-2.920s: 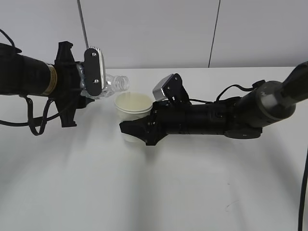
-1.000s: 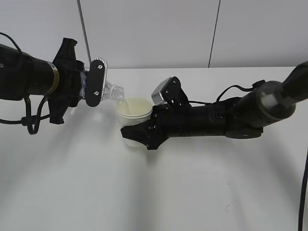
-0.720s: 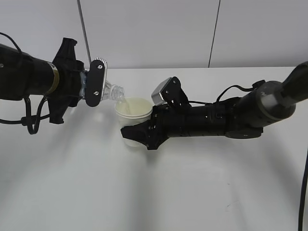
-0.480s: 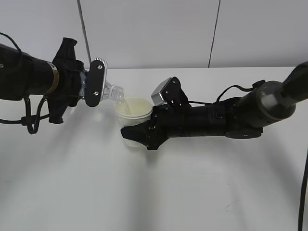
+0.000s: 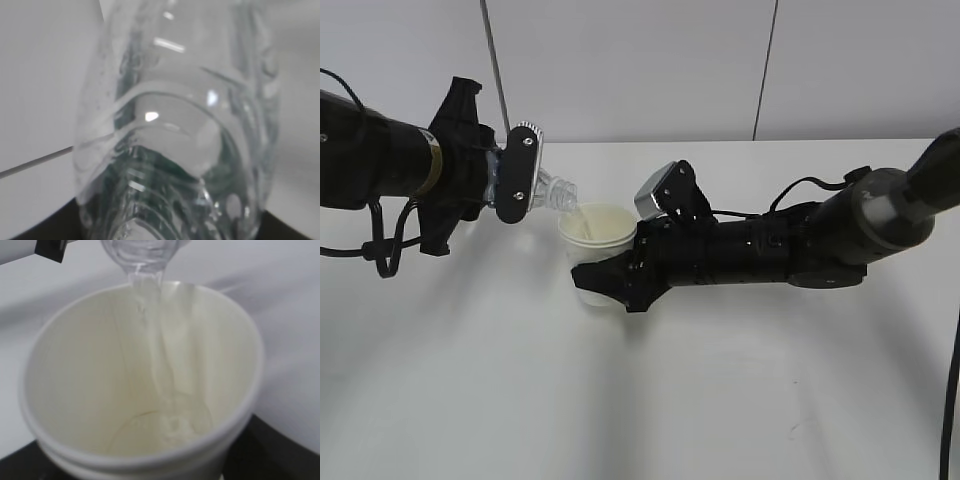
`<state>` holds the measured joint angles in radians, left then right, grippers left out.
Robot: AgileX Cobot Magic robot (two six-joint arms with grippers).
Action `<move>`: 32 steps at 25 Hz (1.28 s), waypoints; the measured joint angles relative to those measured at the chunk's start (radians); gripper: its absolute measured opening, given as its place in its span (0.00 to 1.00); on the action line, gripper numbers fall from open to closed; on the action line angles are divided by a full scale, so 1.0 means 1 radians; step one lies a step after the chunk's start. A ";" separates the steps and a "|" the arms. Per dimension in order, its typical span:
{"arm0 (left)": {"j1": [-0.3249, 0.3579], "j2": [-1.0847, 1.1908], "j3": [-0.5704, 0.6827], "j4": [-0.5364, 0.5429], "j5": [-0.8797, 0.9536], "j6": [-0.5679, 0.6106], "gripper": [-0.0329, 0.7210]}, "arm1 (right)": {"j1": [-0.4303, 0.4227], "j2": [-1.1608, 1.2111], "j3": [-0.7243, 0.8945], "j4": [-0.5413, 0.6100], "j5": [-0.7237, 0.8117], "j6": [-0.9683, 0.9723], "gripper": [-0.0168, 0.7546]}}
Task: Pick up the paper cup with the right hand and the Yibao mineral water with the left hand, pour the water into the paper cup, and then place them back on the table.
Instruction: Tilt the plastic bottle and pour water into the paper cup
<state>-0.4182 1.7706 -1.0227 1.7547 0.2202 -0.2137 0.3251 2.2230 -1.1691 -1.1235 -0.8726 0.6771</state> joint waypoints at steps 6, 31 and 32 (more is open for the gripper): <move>-0.002 0.000 0.000 0.003 0.014 0.000 0.49 | 0.000 0.000 0.000 -0.007 0.002 0.005 0.67; -0.028 0.000 0.000 0.010 0.031 0.000 0.49 | 0.000 0.004 0.000 -0.015 0.006 0.013 0.67; -0.028 0.000 0.000 0.010 0.031 0.000 0.49 | 0.000 0.004 0.000 -0.015 0.006 0.013 0.67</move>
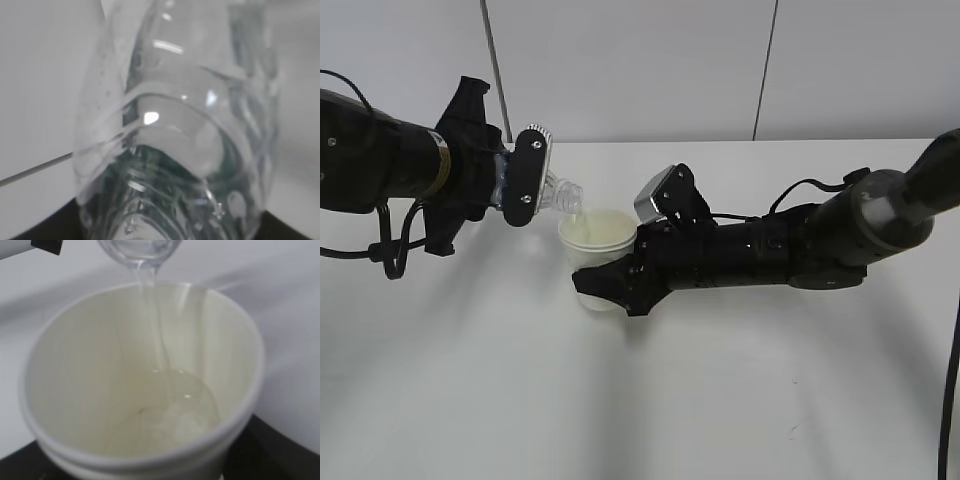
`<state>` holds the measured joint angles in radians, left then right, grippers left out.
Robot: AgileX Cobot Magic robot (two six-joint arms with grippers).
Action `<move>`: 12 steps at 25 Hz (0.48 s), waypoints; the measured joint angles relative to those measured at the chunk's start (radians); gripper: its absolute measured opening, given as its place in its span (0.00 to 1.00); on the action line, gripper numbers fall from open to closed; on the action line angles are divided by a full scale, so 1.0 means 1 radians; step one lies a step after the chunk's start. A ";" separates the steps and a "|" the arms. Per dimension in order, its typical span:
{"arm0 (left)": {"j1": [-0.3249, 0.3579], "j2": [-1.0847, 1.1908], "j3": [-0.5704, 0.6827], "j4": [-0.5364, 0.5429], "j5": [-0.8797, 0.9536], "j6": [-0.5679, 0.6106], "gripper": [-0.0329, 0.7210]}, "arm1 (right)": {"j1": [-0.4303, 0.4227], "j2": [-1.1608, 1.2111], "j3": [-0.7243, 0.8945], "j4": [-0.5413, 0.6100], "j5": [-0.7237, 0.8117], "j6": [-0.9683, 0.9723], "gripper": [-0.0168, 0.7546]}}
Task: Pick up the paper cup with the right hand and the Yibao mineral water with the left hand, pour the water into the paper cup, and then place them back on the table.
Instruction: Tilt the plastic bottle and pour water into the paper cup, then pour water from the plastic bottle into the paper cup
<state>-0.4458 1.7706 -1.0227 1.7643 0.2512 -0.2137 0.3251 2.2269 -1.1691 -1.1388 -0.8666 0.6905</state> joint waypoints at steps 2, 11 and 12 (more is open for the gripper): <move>0.000 0.000 0.000 0.000 0.002 0.000 0.49 | 0.000 0.000 0.000 0.000 0.001 0.000 0.67; 0.000 0.000 0.000 0.000 0.005 0.000 0.49 | 0.000 0.001 0.000 0.000 0.001 0.000 0.67; 0.000 0.000 0.000 0.000 0.006 0.000 0.49 | 0.000 0.001 0.000 0.000 0.001 0.000 0.67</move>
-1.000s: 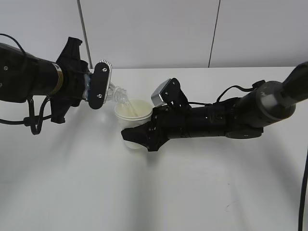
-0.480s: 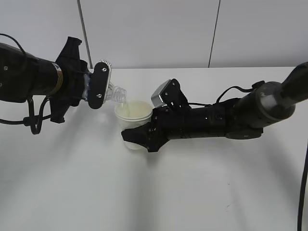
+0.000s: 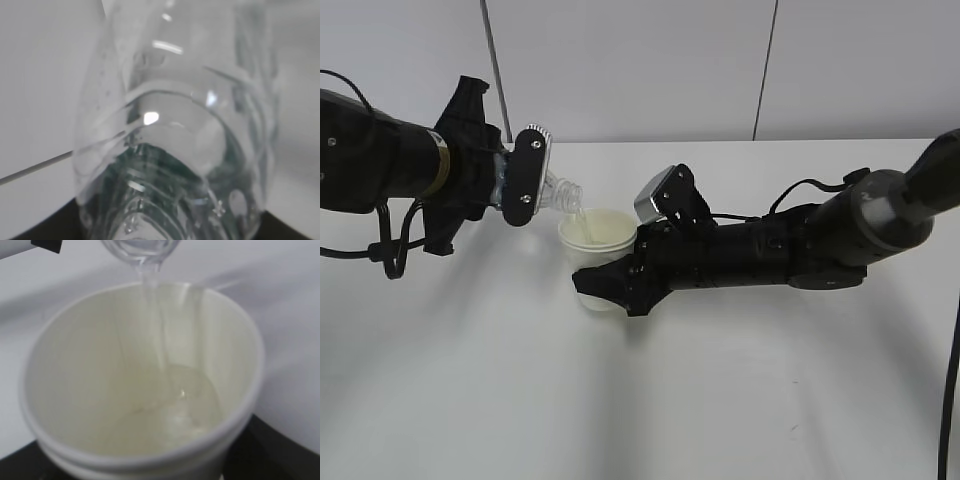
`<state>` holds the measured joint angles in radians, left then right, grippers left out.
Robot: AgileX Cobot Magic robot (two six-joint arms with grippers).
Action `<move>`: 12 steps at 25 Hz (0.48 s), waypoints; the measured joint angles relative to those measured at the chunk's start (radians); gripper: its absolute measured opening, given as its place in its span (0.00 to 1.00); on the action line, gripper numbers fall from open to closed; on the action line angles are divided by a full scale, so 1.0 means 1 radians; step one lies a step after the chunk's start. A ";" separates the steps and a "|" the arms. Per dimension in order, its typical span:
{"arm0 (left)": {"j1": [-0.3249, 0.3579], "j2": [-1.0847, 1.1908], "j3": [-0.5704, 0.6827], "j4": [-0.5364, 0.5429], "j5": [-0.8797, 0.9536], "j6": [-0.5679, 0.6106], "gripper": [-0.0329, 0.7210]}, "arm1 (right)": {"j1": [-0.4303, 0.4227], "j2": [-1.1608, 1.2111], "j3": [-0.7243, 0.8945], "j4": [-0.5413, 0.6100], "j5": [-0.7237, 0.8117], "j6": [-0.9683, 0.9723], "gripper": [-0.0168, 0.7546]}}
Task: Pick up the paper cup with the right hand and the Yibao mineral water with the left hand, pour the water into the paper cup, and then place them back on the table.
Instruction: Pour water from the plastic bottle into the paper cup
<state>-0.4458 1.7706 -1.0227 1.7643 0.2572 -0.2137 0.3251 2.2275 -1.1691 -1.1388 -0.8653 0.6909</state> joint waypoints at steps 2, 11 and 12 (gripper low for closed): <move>0.000 0.000 0.000 0.000 0.001 0.000 0.49 | 0.000 0.000 0.000 0.000 0.000 0.000 0.67; 0.000 0.000 0.000 0.001 0.001 0.000 0.49 | 0.000 0.000 0.000 0.000 0.000 0.000 0.67; 0.000 0.000 0.000 0.001 0.001 0.000 0.49 | 0.000 0.000 0.000 0.000 0.000 0.000 0.67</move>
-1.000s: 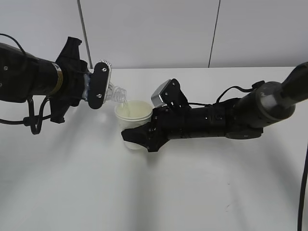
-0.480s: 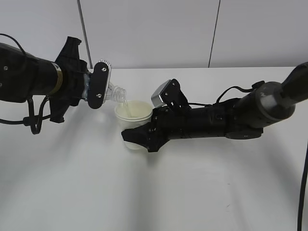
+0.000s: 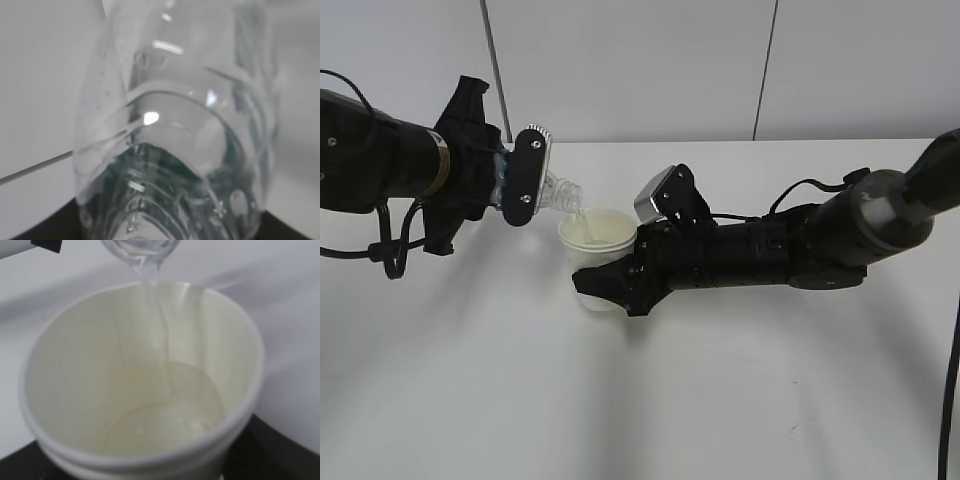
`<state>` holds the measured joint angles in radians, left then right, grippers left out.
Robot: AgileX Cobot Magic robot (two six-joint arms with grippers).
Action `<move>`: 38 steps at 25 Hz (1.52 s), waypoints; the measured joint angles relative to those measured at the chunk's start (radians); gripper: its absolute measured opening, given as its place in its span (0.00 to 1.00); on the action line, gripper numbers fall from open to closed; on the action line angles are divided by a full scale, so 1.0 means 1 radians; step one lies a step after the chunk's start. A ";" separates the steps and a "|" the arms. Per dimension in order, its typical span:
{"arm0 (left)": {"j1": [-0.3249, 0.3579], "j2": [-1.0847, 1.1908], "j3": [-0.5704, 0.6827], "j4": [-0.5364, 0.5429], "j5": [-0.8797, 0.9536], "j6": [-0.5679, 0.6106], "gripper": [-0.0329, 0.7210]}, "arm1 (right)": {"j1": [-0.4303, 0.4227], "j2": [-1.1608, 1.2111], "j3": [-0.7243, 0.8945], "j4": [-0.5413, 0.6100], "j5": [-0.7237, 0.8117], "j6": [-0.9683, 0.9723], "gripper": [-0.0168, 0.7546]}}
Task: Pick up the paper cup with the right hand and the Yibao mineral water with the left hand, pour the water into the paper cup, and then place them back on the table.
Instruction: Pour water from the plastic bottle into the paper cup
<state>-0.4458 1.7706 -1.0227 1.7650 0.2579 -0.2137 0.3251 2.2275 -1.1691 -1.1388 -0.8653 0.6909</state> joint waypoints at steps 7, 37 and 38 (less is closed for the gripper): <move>0.000 0.000 0.000 0.000 0.000 0.000 0.49 | 0.000 0.000 0.000 0.000 0.000 0.000 0.67; 0.000 0.000 0.000 0.031 0.008 0.000 0.49 | 0.000 0.000 0.000 -0.001 0.001 0.002 0.67; 0.000 0.000 0.000 0.032 0.008 0.000 0.49 | 0.000 0.000 0.000 -0.001 0.001 0.002 0.67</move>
<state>-0.4458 1.7706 -1.0227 1.7969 0.2656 -0.2137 0.3251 2.2275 -1.1691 -1.1402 -0.8644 0.6926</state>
